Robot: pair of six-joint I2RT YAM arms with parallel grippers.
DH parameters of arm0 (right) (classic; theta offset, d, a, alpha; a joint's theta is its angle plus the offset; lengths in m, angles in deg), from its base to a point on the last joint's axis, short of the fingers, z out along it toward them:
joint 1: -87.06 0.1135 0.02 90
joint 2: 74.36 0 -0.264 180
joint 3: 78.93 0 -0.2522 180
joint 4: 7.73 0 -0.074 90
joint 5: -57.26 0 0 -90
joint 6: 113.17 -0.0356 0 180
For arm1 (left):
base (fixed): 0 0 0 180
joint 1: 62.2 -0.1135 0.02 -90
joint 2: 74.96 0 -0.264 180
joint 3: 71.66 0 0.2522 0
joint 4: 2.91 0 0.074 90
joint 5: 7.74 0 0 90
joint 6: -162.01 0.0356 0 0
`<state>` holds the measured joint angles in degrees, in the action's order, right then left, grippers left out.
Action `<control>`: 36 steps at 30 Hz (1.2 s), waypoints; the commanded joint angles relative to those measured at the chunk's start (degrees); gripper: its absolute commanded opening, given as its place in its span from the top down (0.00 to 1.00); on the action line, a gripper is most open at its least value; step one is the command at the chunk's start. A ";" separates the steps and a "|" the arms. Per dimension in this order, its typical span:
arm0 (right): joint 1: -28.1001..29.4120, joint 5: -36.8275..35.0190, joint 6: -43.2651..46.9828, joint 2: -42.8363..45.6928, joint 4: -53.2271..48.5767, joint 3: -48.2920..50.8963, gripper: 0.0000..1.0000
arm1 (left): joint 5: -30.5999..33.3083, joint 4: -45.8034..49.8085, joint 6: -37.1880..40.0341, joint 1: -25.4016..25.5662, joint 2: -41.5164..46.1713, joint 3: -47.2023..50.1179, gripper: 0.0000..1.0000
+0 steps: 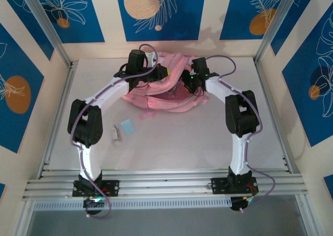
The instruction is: Pack books, pencil case, and school supplies into a backpack
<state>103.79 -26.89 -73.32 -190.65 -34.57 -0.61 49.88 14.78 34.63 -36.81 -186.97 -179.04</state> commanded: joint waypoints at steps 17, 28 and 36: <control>9.21 -14.81 17.59 28.30 -15.23 18.80 0.17 | 5.96 1.18 3.76 -1.88 11.46 10.39 0.37; 23.71 -13.72 3.18 16.42 -6.82 11.84 0.24 | 14.74 -2.92 0.34 -10.98 21.45 31.96 0.29; 27.83 -10.78 -10.14 5.39 2.41 5.55 0.39 | 18.04 -12.80 -7.91 -15.43 20.44 38.01 0.27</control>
<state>131.22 -39.53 -76.01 -182.91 -37.15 7.13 65.97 8.99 30.26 -51.52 -167.28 -141.40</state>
